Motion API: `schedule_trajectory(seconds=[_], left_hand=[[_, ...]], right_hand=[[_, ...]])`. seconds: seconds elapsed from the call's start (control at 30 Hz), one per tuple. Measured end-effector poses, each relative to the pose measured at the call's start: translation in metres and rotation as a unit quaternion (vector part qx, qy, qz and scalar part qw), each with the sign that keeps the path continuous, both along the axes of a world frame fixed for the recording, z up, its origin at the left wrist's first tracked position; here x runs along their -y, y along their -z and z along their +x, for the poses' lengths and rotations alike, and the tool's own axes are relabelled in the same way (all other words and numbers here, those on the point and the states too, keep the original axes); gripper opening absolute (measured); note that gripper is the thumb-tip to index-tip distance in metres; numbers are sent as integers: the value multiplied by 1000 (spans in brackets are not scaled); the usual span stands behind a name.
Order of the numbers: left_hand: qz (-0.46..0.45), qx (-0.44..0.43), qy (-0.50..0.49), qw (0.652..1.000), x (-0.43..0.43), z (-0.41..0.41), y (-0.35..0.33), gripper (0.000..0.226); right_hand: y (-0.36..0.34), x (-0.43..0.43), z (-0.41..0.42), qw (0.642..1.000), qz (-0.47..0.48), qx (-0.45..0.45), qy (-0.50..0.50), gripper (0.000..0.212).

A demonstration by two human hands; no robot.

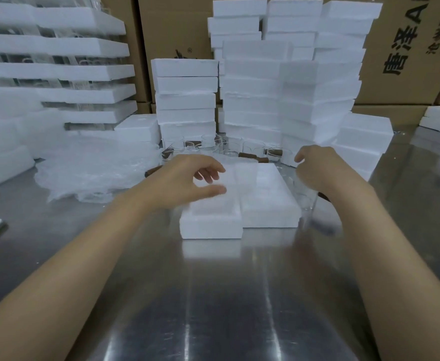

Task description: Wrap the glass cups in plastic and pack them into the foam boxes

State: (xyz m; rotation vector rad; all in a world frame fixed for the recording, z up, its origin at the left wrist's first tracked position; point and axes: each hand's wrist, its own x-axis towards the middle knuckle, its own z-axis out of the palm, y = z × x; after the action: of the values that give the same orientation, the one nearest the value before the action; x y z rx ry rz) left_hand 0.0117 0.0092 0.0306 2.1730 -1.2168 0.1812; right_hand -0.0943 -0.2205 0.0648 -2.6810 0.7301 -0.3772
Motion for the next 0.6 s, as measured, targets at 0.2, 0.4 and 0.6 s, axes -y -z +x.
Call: schedule_trajectory(seconds=[0.2, 0.4, 0.6], left_hand=[[122, 31, -43, 991, -14, 0, -10, 30], [115, 23, -74, 990, -27, 11, -16, 12], [-125, 102, -256, 953, -25, 20, -14, 13]], right_hand=[[9, 11, 4, 995, -2, -98, -21, 26], [24, 25, 18, 999, 2, -39, 8, 24], [23, 20, 16, 994, -66, 62, 64, 28]])
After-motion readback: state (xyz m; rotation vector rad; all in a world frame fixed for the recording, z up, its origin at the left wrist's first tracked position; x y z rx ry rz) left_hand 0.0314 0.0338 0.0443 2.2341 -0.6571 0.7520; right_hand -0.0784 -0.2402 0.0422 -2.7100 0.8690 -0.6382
